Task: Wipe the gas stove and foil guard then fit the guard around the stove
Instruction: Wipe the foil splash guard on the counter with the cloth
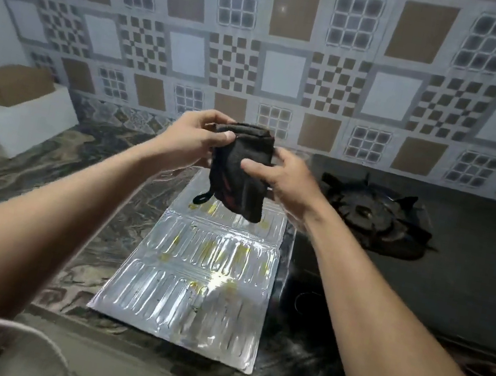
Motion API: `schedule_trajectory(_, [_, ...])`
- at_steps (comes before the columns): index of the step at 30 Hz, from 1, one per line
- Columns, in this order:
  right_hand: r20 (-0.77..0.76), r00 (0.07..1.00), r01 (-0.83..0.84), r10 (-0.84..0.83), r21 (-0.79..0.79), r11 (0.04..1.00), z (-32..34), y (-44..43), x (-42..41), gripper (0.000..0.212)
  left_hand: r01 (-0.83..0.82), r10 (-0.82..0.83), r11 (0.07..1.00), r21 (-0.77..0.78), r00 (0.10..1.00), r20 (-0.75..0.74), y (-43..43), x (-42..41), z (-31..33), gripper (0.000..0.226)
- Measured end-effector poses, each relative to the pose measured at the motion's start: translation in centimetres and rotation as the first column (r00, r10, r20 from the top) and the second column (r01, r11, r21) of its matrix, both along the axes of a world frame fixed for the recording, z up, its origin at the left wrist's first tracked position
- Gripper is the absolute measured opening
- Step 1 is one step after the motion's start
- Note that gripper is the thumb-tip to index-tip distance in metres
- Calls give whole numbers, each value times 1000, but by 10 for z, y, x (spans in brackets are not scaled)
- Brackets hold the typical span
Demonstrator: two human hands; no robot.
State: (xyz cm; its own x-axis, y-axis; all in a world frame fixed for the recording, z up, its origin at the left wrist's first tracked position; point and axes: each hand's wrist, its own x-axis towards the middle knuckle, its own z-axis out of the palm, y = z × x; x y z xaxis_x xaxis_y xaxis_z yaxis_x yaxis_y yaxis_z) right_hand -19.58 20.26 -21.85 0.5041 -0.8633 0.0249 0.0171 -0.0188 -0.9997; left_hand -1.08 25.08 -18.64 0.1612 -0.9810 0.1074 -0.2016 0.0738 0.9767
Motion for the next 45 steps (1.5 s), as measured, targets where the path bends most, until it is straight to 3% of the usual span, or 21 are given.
schedule_trajectory(2, [-43, 999, 19, -17, 51, 999, -16, -9, 24, 41, 6, -7, 999, 47, 1000, 28, -20, 26, -8, 14])
schedule_trajectory(5, [-193, 978, 71, -81, -55, 996, -34, -28, 57, 35, 90, -93, 977, 194, 996, 8, -47, 65, -24, 14])
schedule_trajectory(8, [-362, 928, 37, -91, -154, 987, -42, -49, 84, 34, 177, -235, 935, 306, 958, 164, -72, 97, -41, 25])
schedule_trajectory(10, [-410, 906, 46, -109, -160, 986, -48, -65, 100, 28, 229, -308, 919, 321, 925, 222, -89, 111, -51, 13])
schedule_trajectory(12, [-462, 878, 77, -125, -122, 990, -57, -82, 112, 28, 244, -313, 911, 334, 934, 171, -107, 124, -66, 4])
schedule_trajectory(15, [-565, 820, 89, -92, -33, 995, -76, -104, 122, 37, 218, -264, 911, 349, 960, 90, -130, 139, -97, 9])
schedule_trajectory(21, [-483, 827, 344, -288, 30, 938, -114, -143, 133, 27, 223, -231, 827, 516, 972, -49, -169, 154, -154, 9])
schedule_trajectory(24, [-448, 824, 426, -347, 85, 901, -130, -171, 141, 34, 184, -260, 806, 563, 964, 56, -186, 160, -177, 13])
schedule_trajectory(27, [-539, 783, 396, -310, 49, 917, -144, -202, 152, 43, 156, -278, 779, 607, 954, 112, -199, 161, -196, 15])
schedule_trajectory(30, [-696, 694, 244, -184, -12, 970, -154, -231, 164, 47, 133, -327, 772, 621, 922, 209, -208, 161, -210, 24])
schedule_trajectory(33, [-844, 530, 39, -81, -71, 997, -162, -254, 178, 52, 107, -424, 791, 603, 806, 413, -213, 163, -218, 28])
schedule_trajectory(35, [-890, 452, -79, -54, -100, 992, -169, -264, 189, 57, 77, -437, 848, 524, 660, 611, -217, 171, -219, 25])
schedule_trajectory(37, [-898, 437, -147, -60, -137, 980, -180, -272, 198, 60, 88, -327, 939, 331, 523, 787, -227, 188, -221, 23])
schedule_trajectory(39, [-877, 472, -174, -94, -197, 965, -191, -269, 203, 58, 158, -231, 971, 178, 437, 869, -238, 209, -224, 44])
schedule_trajectory(41, [-839, 512, -178, -186, -316, 932, -202, -258, 206, 60, 198, -289, 952, 234, 320, 902, -253, 231, -229, 75])
schedule_trajectory(43, [-789, 512, -145, -340, -469, 871, -210, -240, 209, 59, 198, -435, 893, 404, 153, 887, -264, 248, -236, 102])
schedule_trajectory(45, [-801, 466, -105, -376, -472, 875, -220, -221, 213, 59, 193, -527, 835, 515, 14, 849, -272, 258, -243, 114])
